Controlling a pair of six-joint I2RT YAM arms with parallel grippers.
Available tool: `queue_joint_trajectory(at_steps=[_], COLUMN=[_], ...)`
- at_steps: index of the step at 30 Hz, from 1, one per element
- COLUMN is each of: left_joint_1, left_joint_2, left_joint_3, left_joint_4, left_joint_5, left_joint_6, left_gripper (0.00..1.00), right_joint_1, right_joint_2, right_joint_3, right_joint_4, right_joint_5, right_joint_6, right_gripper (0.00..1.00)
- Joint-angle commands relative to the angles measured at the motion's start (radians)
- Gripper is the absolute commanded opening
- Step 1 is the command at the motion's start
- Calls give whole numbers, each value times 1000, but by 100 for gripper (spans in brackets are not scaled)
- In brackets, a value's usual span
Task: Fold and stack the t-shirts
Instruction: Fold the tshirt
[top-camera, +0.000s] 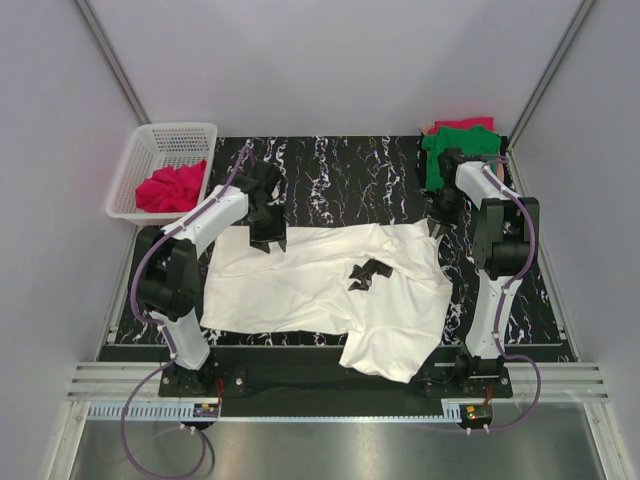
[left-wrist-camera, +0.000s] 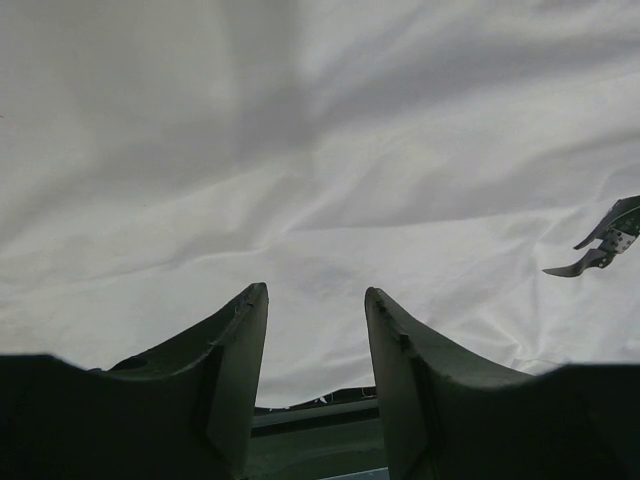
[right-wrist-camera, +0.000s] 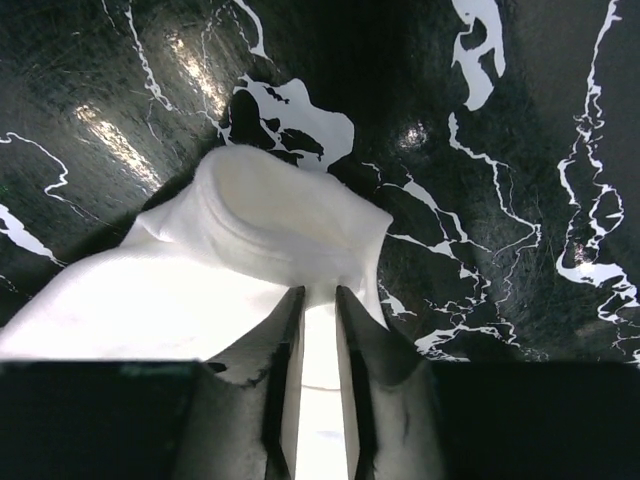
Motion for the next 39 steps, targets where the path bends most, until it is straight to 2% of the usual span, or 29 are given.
queue_joint_trajectory(at_steps=[1, 5, 7, 8, 9, 18, 30, 39], left_joint_1=[3, 3, 3, 3, 3, 3, 3, 3], left_joint_2=[-46, -53, -56, -58, -58, -55, -99, -156], left_joint_3=[-15, -16, -16, -15, -13, -6, -27, -33], left_joint_4=[17, 20, 20, 19, 19, 20, 36, 34], left_joint_5=[-2, -3, -5, -7, -7, -8, -5, 3], left_joint_6=[-10, -10, -7, -7, -6, -9, -15, -10], left_gripper=[48, 48, 48, 48, 48, 48, 48, 49], right_joint_1=[-5, -3, -3, -3, -2, -2, 2, 25], right_joint_2=[-13, -4, 1, 4, 7, -42, -267, -424], right_joint_3=[8, 6, 8, 12, 16, 8, -83, -104], right_joint_4=[-24, -28, -27, -28, -31, -33, -86, -192], right_joint_5=[15, 15, 7, 5, 1, -12, -61, -87], right_joint_6=[-3, -6, -6, -7, -7, -9, 14, 33], right_gripper=[24, 31, 20, 4, 0, 0, 0, 0])
